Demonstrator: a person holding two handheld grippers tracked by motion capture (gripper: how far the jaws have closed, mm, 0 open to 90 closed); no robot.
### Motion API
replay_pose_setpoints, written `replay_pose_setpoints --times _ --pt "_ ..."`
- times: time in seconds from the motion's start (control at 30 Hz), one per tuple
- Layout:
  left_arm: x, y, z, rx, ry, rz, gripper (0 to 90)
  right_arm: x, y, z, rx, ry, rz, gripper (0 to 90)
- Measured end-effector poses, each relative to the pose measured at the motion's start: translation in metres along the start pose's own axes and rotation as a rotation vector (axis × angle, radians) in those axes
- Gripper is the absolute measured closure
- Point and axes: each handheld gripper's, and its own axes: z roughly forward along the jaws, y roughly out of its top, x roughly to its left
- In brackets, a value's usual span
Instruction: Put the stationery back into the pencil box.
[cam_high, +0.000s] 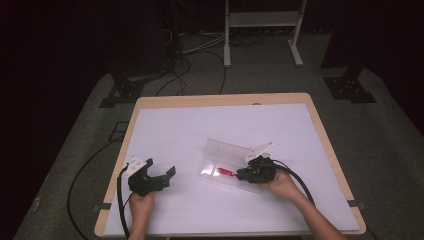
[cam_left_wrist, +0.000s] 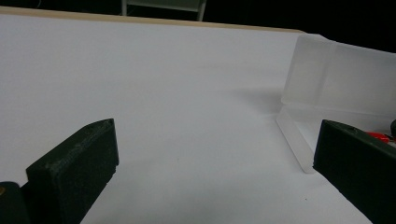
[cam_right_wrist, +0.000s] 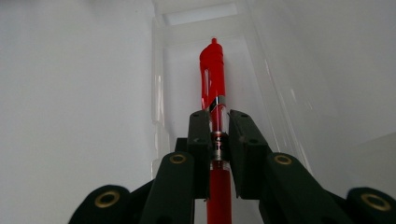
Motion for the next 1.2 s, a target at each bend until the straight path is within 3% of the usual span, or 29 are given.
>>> replay_pose_setpoints --times 0.4,0.67,1.2 --pt "0.0 0.0 0.0 0.001 0.0 -0.004 0.0 -0.001 -0.001 0.004 0.008 0.019 0.01 77.6" --pt "0.0 0.0 0.0 0.001 -0.001 0.002 0.0 -0.001 -0.002 -0.002 -0.022 0.019 0.022 74.2" --pt "0.0 0.0 0.0 0.005 0.001 -0.003 0.0 0.002 -0.003 -0.026 -0.064 0.009 0.019 57.5"
